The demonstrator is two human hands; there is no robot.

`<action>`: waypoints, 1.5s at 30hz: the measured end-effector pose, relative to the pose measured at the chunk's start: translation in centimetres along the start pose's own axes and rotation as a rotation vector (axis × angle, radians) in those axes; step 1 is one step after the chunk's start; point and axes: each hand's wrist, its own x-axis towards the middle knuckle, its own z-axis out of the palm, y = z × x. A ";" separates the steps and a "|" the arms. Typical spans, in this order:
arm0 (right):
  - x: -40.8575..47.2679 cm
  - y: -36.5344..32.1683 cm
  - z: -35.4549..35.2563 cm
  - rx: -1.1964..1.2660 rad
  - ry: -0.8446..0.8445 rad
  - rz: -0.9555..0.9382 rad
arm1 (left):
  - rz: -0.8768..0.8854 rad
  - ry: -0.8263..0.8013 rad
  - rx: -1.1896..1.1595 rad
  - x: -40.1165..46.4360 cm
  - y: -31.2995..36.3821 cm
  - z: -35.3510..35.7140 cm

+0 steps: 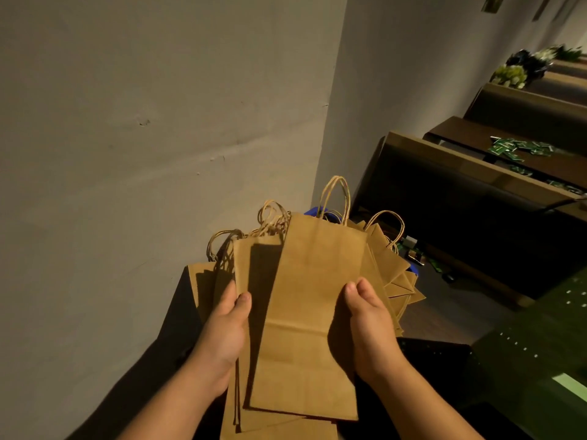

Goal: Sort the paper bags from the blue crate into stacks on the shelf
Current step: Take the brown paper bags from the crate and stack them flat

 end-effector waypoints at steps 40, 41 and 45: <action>10.7 0.7 -3.0 -1.660 0.277 0.290 | -0.082 -0.004 -0.207 2.5 0.1 -3.9; 11.0 0.6 -3.0 -1.608 0.294 0.310 | -0.080 0.001 -0.205 2.6 0.1 -4.1; 11.7 -0.2 -3.6 -1.386 0.283 0.385 | -0.079 -0.002 -0.203 2.8 0.1 -4.4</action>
